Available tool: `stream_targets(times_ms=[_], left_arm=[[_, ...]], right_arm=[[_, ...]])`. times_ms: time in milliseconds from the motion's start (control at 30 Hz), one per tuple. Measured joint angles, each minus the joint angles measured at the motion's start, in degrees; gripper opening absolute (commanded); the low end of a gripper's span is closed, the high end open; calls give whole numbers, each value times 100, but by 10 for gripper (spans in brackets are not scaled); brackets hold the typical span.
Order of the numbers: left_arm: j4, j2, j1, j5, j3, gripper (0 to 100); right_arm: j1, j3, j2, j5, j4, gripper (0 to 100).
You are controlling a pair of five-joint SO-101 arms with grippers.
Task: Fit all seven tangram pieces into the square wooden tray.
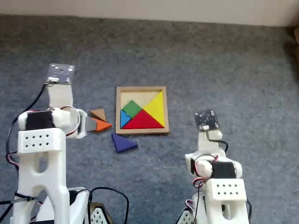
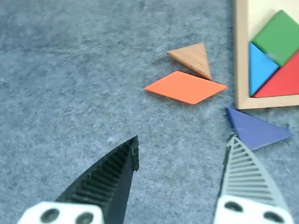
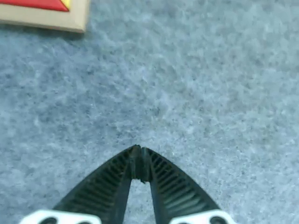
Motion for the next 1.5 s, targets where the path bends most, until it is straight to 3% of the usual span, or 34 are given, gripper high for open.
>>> stream_targets(times_ms=[333,567,1033,1233,1500], left_arm=[[0,211,246,0,-281,295],[0,2084,352,114,-1459,294],[-9,5925,527,1266,-3859,291],[-9,6910,589,1679,-4580,285],[9,7297,624,1802,-5116,202]], right_arm=[[229,853,-853,448,0,6],[229,1503,-1556,448,-35,6],[299,1741,-3165,466,369,6],[299,1741,-3297,466,448,6],[299,1741,-3341,466,484,6]])
